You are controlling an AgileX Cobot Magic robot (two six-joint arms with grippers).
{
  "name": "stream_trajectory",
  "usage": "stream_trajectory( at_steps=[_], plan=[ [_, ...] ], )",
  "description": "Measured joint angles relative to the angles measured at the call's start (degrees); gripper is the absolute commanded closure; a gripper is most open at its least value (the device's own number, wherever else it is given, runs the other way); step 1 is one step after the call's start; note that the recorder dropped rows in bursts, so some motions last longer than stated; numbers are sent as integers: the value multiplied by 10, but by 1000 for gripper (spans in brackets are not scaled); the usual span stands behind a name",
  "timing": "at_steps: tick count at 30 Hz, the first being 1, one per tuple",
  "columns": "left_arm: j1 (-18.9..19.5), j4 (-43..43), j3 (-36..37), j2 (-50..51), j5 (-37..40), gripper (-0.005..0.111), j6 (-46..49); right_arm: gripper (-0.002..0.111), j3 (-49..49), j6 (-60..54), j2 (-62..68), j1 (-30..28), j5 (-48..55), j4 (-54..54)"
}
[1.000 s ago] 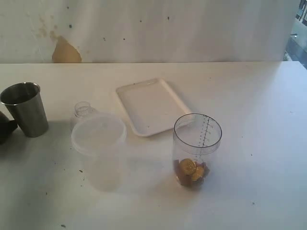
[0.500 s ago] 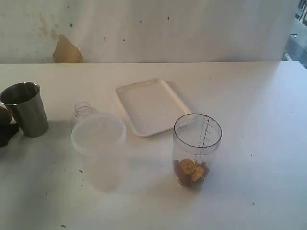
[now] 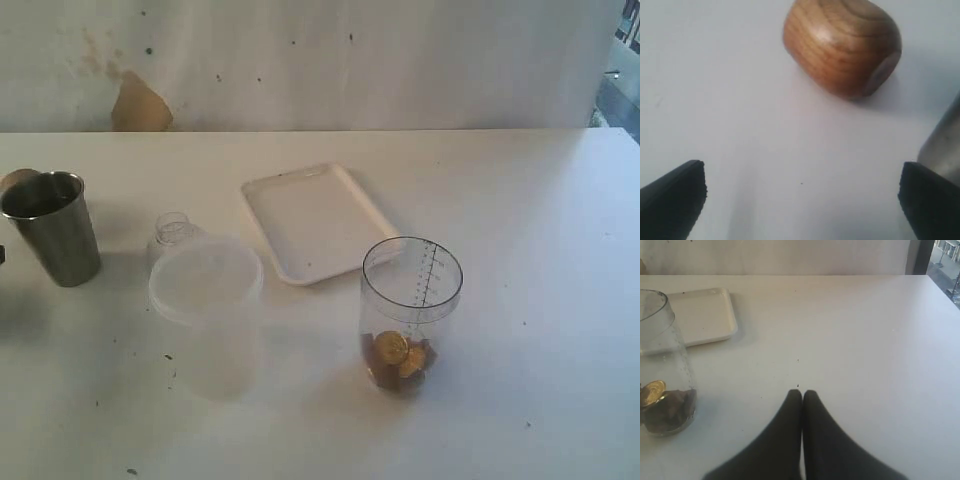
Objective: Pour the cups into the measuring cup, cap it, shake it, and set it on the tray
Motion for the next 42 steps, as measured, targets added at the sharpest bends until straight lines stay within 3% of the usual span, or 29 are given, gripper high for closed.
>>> stream_trajectory(
  at_steps=[4,11,21,26,30,40,42],
  plan=[
    [1,-68,0,-21,30,2,2,108,0,0,0,0,0,0],
    [5,-194,1,-33,16,2,-16,108,0,0,0,0,0,0],
    [5,-186,1,-63,-155,2,-58,108,0,10,0,0,0,0],
    [5,-177,1,-78,-176,2,-66,108,0,11,0,0,0,0],
    [5,-127,1,-93,-176,2,-81,108,0,12,0,0,0,0],
    [5,196,13,-168,-149,2,-301,108,0,13,0,0,0,0],
    [5,215,35,-169,-160,2,-320,108,0,13,0,0,0,0]
  ],
)
